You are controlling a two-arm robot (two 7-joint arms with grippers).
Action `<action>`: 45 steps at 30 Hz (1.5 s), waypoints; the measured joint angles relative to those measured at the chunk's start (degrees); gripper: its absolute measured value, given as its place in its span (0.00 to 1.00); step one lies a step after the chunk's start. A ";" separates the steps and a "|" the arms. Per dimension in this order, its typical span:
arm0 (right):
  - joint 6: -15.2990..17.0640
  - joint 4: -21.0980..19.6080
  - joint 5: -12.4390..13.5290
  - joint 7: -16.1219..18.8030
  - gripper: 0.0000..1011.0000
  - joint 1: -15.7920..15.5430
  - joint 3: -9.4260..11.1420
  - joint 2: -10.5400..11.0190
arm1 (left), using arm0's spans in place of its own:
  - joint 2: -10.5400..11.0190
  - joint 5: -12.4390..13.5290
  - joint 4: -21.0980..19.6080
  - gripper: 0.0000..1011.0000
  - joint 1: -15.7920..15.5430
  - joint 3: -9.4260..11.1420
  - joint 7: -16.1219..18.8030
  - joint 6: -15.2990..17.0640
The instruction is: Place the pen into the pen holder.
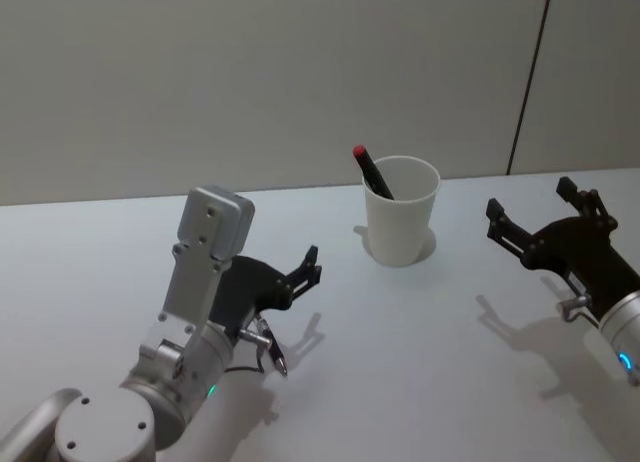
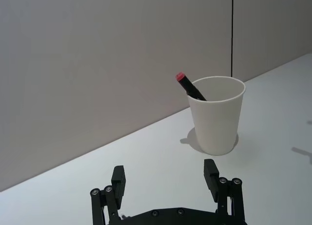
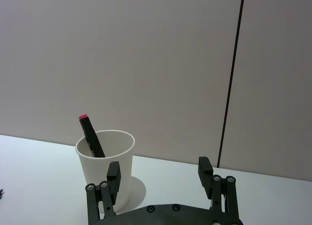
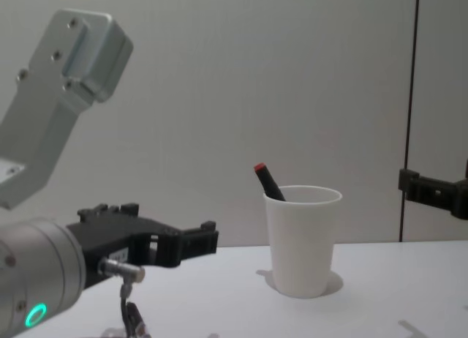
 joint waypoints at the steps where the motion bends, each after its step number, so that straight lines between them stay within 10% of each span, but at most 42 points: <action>1: 0.00 0.00 0.00 0.00 0.99 0.00 0.00 0.00 | -0.16 -0.16 -0.11 0.99 0.23 0.08 0.41 0.43; 45: 0.00 0.00 0.00 0.00 0.99 0.00 0.00 0.00 | -5.73 -6.65 2.31 0.99 3.53 0.02 9.65 6.17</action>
